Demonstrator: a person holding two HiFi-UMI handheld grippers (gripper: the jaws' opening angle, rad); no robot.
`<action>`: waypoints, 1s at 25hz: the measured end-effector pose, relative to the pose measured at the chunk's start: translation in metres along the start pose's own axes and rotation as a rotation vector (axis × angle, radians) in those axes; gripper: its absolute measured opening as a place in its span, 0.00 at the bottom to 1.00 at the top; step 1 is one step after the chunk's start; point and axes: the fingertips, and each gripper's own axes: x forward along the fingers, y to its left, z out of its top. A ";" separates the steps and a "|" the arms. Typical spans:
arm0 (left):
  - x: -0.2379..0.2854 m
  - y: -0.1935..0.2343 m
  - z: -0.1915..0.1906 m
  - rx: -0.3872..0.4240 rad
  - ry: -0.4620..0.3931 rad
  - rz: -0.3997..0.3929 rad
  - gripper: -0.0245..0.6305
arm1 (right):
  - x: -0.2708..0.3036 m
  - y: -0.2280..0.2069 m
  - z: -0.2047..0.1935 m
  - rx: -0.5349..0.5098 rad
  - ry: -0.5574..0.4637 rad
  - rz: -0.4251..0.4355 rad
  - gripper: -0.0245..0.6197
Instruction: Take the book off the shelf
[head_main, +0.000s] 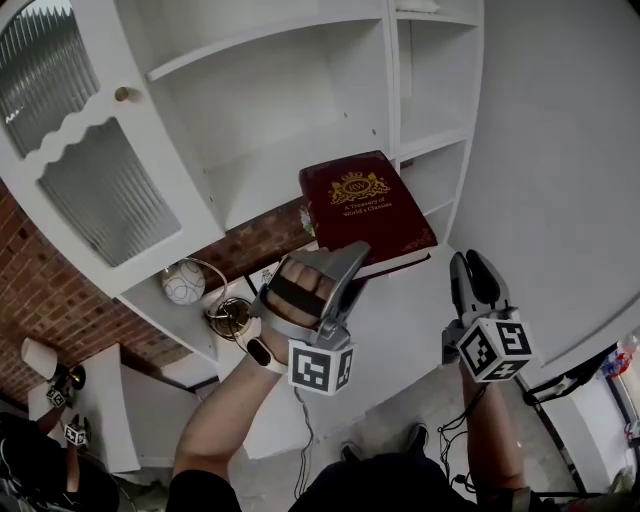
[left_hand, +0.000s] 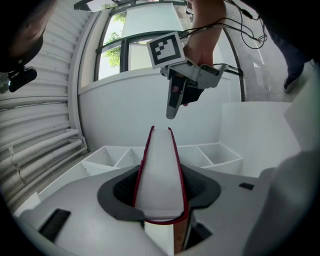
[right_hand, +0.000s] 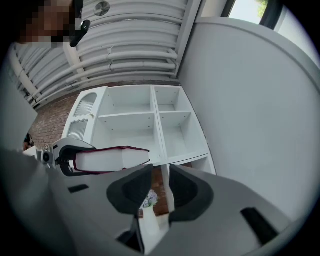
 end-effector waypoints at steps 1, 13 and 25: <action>-0.004 -0.004 0.003 -0.004 -0.019 0.001 0.37 | -0.003 0.001 -0.002 -0.002 -0.001 -0.010 0.20; 0.006 -0.063 0.051 -0.082 -0.210 -0.070 0.37 | -0.046 -0.027 -0.007 -0.047 0.034 -0.155 0.19; 0.039 -0.149 0.096 -0.136 -0.286 -0.181 0.37 | -0.053 -0.080 -0.032 -0.048 0.096 -0.189 0.19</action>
